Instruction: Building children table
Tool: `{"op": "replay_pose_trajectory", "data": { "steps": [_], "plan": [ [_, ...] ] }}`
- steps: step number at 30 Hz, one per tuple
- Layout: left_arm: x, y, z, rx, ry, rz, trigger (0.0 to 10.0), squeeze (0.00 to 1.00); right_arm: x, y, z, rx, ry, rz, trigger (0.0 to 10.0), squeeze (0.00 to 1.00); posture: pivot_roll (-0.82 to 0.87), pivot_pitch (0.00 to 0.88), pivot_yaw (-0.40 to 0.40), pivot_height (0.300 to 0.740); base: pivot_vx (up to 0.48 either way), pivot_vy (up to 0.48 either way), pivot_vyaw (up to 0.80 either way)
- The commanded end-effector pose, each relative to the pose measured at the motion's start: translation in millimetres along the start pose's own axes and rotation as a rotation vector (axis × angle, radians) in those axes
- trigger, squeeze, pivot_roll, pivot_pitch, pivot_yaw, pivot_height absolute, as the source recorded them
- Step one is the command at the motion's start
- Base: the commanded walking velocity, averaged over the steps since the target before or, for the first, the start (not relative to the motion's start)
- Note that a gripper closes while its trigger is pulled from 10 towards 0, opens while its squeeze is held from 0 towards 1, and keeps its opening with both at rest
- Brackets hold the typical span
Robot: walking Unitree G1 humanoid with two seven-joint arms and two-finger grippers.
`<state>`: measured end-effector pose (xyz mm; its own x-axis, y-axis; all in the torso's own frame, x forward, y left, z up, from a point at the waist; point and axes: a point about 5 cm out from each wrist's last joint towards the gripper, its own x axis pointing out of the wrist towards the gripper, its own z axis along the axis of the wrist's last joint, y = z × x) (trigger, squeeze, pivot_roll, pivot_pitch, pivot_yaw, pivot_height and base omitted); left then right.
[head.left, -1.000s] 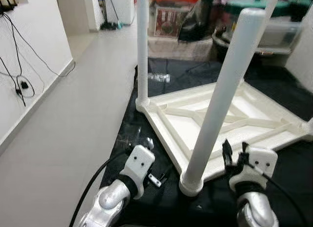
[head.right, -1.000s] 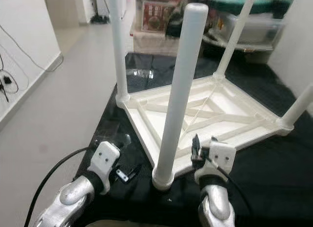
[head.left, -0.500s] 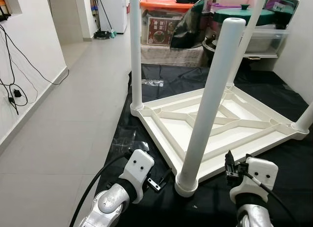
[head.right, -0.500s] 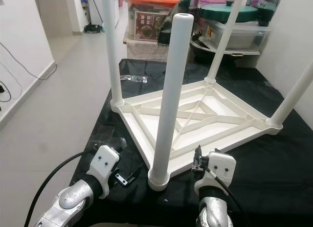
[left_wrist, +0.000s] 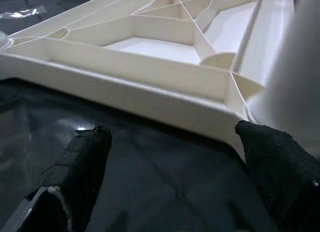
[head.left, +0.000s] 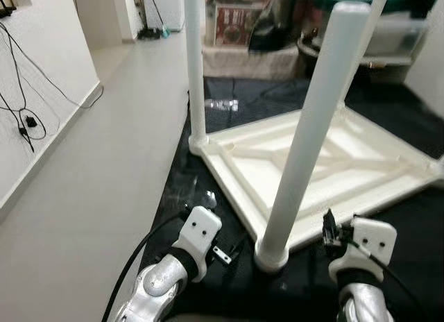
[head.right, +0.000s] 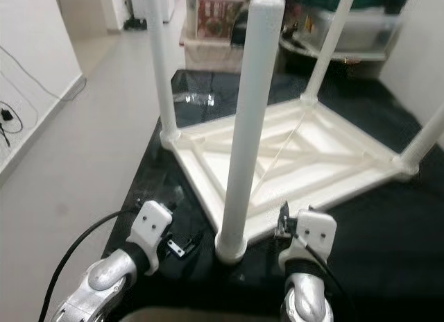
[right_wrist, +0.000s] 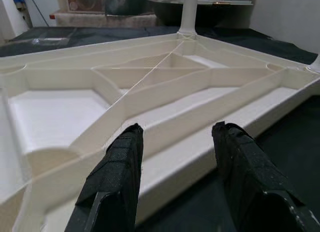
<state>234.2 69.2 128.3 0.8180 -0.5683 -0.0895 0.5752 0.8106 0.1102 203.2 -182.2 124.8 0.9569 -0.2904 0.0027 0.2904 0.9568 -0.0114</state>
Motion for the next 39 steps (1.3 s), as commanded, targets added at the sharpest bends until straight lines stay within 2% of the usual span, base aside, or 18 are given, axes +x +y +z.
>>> {"op": "replay_pose_trajectory", "data": {
  "steps": [1,6,15,18,22,27,39],
  "plan": [
    [-0.5,0.3,-3.3,0.002,0.015,0.001,10.0,0.0,-3.3,2.7,0.4,0.006,0.009,-0.004,10.0,0.0,0.1,0.0,-0.049,0.74,-0.281,0.0,0.0],
    [-0.5,0.2,-3.5,0.001,0.016,0.001,10.0,0.0,-3.3,2.8,0.4,0.005,0.009,-0.004,10.0,0.0,0.1,0.0,-0.049,0.74,-0.278,0.0,0.0],
    [-0.4,-1.0,-5.1,-0.001,0.023,-0.001,10.0,0.0,-4.0,4.8,-1.9,0.015,0.024,0.027,10.0,0.0,0.1,0.0,-0.051,0.74,0.0,0.0,0.0],
    [-0.6,-1.2,-5.7,-0.003,0.025,-0.003,10.0,0.0,-5.7,13.0,-2.6,0.064,0.034,0.131,10.0,0.0,0.1,0.0,-0.051,0.74,0.0,0.0,0.0],
    [-0.7,-0.5,-5.2,-0.004,0.025,0.0,10.0,0.0,-7.5,22.6,1.3,0.073,0.02,0.222,10.0,0.0,0.1,0.0,-0.052,0.74,0.0,0.0,0.0],
    [-0.2,0.4,-5.0,-0.006,0.024,0.009,10.0,0.0,-7.7,29.5,3.9,0.074,0.004,0.271,10.0,0.0,0.1,0.0,-0.052,0.74,0.0,0.0,0.67],
    [1.7,3.4,-2.0,-0.011,0.01,0.037,10.0,0.0,-4.3,31.1,7.5,0.045,-0.021,0.298,10.0,0.0,0.1,0.0,-0.054,0.74,0.0,0.0,0.8]
  ]
}}
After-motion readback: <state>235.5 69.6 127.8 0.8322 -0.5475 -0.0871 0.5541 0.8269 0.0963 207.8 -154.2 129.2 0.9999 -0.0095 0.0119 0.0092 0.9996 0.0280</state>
